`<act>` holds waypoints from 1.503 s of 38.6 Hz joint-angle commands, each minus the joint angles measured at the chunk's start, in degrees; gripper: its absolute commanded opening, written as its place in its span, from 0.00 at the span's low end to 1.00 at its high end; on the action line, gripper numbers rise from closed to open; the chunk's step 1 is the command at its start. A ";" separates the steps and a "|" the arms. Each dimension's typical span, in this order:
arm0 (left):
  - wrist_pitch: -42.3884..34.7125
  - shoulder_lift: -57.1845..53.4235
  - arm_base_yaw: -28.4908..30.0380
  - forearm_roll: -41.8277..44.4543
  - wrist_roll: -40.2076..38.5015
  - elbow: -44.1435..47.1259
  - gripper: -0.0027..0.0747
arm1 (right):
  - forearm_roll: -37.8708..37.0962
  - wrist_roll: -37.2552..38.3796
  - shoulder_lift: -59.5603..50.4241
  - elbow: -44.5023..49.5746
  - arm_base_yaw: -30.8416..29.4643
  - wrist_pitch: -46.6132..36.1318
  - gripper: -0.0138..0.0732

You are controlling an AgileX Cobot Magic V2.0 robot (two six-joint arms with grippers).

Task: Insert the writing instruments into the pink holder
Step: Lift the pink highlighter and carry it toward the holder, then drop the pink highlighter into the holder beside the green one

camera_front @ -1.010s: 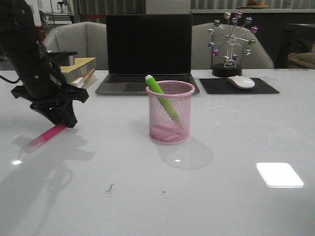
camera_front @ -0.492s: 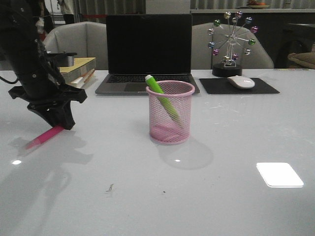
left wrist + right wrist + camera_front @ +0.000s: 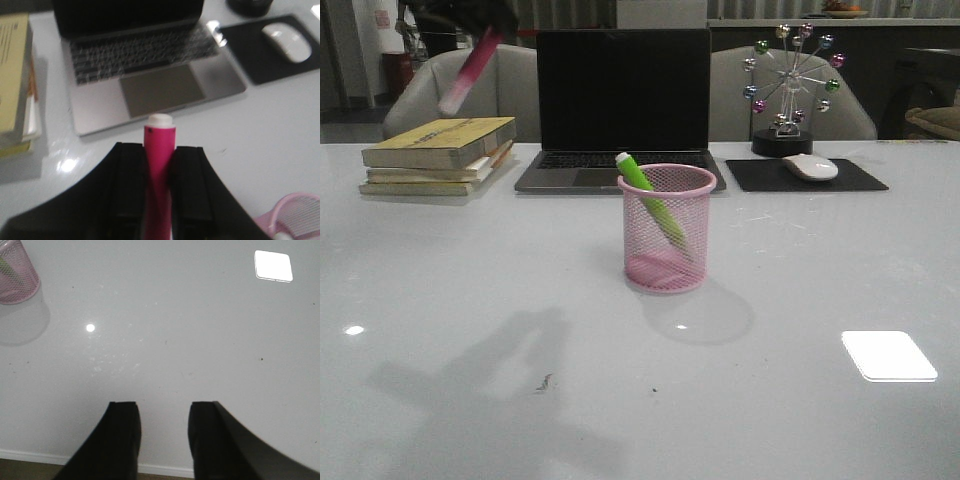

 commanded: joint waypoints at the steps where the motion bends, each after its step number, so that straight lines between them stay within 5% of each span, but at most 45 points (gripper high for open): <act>1: -8.90 -4.50 -4.47 -1.47 0.15 -1.60 0.16 | -1.32 0.06 -0.03 -1.57 -0.33 -3.45 0.59; 12: -35.15 -4.51 -15.92 -5.39 0.15 4.27 0.16 | -1.31 0.06 -0.03 -1.57 -0.33 -2.88 0.59; 22: -54.10 -1.84 -20.38 -9.84 -2.41 13.95 0.16 | -1.31 0.06 -0.03 -1.57 -0.33 -2.18 0.59; 42: -55.35 7.28 -23.42 -9.88 -8.19 14.07 0.18 | -5.28 0.06 -0.03 -1.57 -0.33 -0.81 0.59; 52: -55.46 7.28 -23.42 -9.75 -8.19 14.07 0.55 | -5.69 0.06 -0.03 -1.57 -0.33 -1.05 0.59; 58: -50.84 5.05 -22.78 -7.26 -7.73 14.07 0.56 | -6.01 0.06 -0.03 -1.57 -0.33 -0.87 0.59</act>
